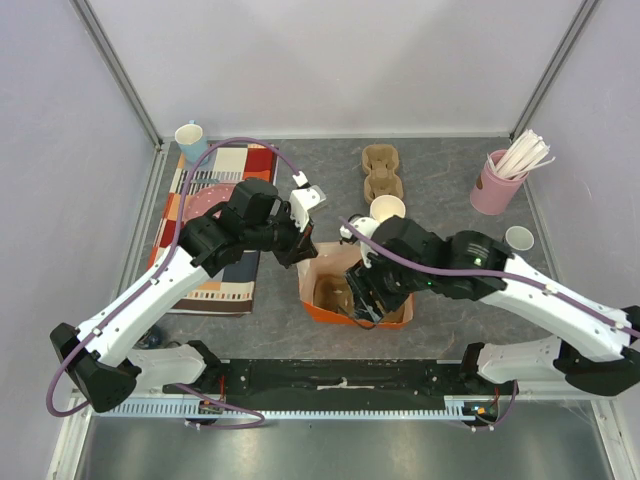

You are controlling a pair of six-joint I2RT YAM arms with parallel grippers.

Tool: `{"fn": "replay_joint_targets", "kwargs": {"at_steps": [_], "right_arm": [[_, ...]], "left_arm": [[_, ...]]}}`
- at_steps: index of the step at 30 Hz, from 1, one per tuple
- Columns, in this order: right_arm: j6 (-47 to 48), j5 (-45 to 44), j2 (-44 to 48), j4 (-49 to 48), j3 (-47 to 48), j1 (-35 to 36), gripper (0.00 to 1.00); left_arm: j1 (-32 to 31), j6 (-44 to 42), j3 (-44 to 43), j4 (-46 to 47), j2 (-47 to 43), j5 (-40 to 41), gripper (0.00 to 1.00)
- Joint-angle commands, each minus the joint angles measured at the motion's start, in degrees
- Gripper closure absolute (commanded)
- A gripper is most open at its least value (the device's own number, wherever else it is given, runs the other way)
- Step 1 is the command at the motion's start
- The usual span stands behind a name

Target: Pack the takeout coffee

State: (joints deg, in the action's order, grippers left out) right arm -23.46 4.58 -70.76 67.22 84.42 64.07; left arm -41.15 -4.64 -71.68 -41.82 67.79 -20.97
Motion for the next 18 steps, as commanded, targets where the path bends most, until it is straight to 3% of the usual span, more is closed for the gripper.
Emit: {"fn": "replay_joint_targets", "kwargs": {"at_steps": [1, 18], "right_arm": [[1.7, 1.3, 3.3, -0.9, 1.4, 0.0, 0.34], [-2.3, -12.9, 6.1, -5.4, 5.9, -0.2, 0.29]], "left_arm": [[0.5, 2.6, -1.3, 1.1, 0.1, -1.3, 0.98], [2.4, -3.2, -5.0, -0.2, 4.0, -4.3, 0.97]]}}
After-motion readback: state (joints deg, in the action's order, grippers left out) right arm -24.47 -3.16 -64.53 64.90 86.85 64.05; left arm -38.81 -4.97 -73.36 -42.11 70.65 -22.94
